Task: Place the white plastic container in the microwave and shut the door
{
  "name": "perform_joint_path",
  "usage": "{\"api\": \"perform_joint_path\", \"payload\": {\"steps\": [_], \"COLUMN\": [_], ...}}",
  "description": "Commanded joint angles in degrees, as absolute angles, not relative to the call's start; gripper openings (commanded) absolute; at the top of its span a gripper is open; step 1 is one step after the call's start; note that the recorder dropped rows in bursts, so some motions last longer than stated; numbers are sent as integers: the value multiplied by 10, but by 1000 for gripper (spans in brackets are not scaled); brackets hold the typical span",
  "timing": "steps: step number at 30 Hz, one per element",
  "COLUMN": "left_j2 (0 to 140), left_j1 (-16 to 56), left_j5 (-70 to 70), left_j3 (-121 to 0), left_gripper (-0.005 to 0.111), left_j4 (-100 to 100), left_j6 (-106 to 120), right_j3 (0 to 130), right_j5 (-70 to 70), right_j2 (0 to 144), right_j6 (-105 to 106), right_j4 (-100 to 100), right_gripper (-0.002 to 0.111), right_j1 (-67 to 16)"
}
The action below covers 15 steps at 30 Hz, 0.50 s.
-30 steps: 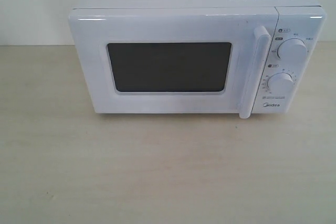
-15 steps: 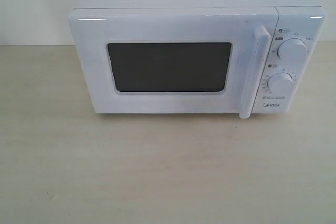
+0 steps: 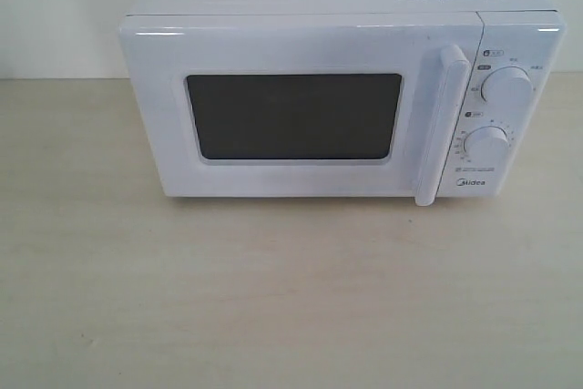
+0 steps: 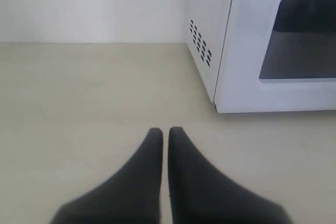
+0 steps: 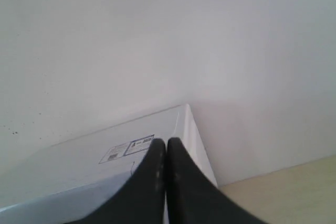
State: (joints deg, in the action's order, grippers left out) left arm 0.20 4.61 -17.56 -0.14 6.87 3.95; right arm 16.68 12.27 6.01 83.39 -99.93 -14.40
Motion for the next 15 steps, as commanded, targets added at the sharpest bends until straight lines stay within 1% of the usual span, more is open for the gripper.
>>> {"api": "perform_joint_path", "payload": {"steps": [1,15], "left_j2": [0,0], "left_j1": [44,44], "left_j5": [-176,-176], "left_j3": [0,0], "left_gripper": [4,4], "left_j4": [74,74], "left_j6": [34,34], "right_j3": [115,105], "right_j5": [55,-48], "right_j2": [32,32], "right_j6": [782,752], "right_j4": [-999,-999], "right_gripper": [0,0], "right_j1": [-83,-75]}}
